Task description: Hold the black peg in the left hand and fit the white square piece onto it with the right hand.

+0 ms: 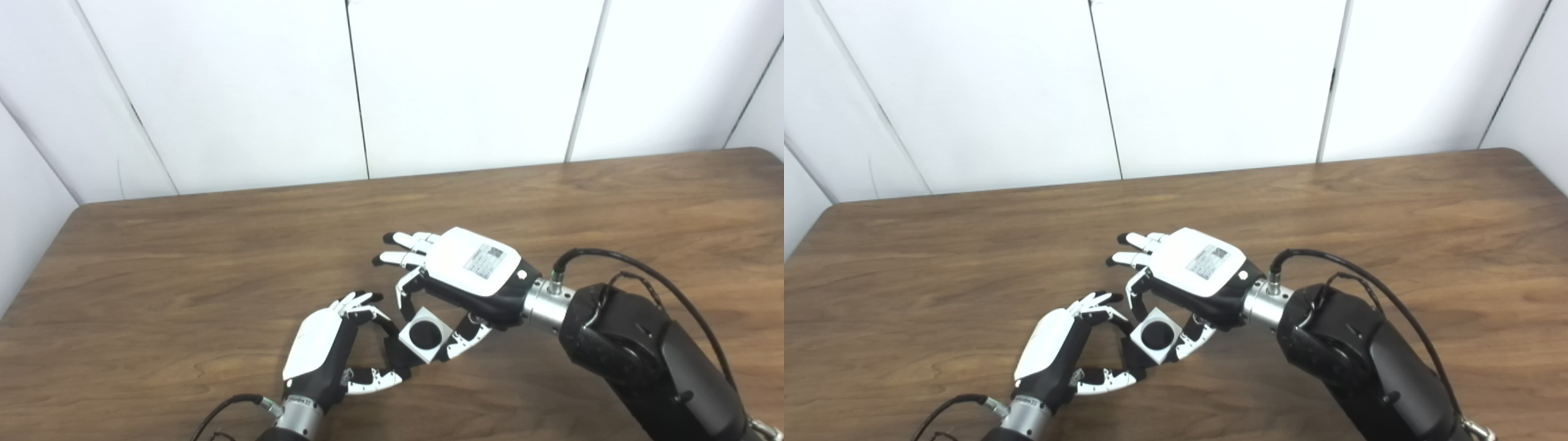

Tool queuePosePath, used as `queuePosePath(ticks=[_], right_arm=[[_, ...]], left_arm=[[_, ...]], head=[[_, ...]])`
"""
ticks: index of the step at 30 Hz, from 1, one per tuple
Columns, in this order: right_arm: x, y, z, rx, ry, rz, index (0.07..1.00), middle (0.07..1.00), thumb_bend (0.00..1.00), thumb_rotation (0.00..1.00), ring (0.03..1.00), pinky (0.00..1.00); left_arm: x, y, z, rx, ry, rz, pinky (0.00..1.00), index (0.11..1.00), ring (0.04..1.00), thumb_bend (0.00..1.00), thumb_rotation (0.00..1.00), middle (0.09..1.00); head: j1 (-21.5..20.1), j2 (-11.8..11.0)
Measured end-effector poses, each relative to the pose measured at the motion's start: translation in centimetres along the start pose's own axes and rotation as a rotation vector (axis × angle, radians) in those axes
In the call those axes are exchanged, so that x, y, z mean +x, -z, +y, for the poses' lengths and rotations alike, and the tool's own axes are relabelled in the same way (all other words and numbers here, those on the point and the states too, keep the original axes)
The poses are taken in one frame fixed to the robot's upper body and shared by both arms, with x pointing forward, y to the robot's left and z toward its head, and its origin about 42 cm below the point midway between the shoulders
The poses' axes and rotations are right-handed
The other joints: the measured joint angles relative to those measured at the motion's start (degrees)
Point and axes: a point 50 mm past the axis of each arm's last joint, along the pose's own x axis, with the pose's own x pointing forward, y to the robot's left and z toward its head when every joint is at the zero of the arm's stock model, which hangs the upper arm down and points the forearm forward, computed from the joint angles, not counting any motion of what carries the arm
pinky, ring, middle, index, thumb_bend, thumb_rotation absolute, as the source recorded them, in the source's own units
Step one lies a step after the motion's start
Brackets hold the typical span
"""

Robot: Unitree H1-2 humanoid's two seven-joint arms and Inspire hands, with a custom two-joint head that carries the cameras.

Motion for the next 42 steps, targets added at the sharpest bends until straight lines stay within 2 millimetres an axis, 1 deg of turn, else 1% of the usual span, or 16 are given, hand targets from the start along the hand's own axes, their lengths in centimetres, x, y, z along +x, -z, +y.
queuePosePath(ticks=[9, 12, 17, 30, 35, 37, 42], right_arm=[[0.1, 0.6, 0.1, 0.019, 0.005, 0.013, 0.492, 0.919, 0.52, 0.14, 0.997, 0.93], [0.2, 0.9, 0.5, 0.033, -0.009, 0.023, 0.492, 0.919, 0.52, 0.14, 0.995, 0.92], [0.2, 1.1, 0.6, 0.04, -0.011, 0.026, 0.492, 0.923, 0.52, 0.14, 0.998, 0.92], [0.4, 1.0, 0.9, 0.044, -0.018, 0.028, 0.492, 0.92, 0.52, 0.14, 0.996, 0.9], [0.4, 0.9, 1.0, 0.045, -0.021, 0.028, 0.492, 0.924, 0.52, 0.14, 1.0, 0.91], [0.4, 0.9, 1.1, 0.044, -0.024, 0.028, 0.492, 0.924, 0.52, 0.14, 0.997, 0.9], [0.6, 0.6, 1.4, 0.015, -0.038, 0.03, 0.492, 0.923, 0.52, 0.14, 0.993, 0.88]], left_arm=[[0.0, 0.0, 0.0, 0.001, -0.002, -0.004, 0.93, 0.492, 0.929, 0.5, 0.08, 0.868], [0.0, 0.0, 0.0, 0.0, -0.002, -0.005, 0.93, 0.492, 0.929, 0.5, 0.08, 0.869], [0.0, 0.0, -0.1, 0.004, -0.002, -0.003, 0.92, 0.492, 0.925, 0.5, 0.08, 0.867], [0.0, 0.0, 0.0, 0.004, -0.002, -0.005, 0.88, 0.492, 0.918, 0.5, 0.08, 0.859], [0.0, 0.0, 0.0, 0.004, -0.003, -0.005, 0.9, 0.492, 0.921, 0.5, 0.08, 0.862], [0.0, 0.0, 0.0, 0.004, -0.002, -0.005, 0.9, 0.492, 0.92, 0.5, 0.08, 0.861], [0.1, -0.1, 0.0, 0.002, -0.002, -0.005, 0.9, 0.492, 0.923, 0.5, 0.08, 0.862]], head=[[0.2, 0.0], [0.3, 0.1], [0.4, 0.3], [0.2, 0.6], [0.2, 0.6], [-0.2, 1.3], [-0.2, 1.4]])
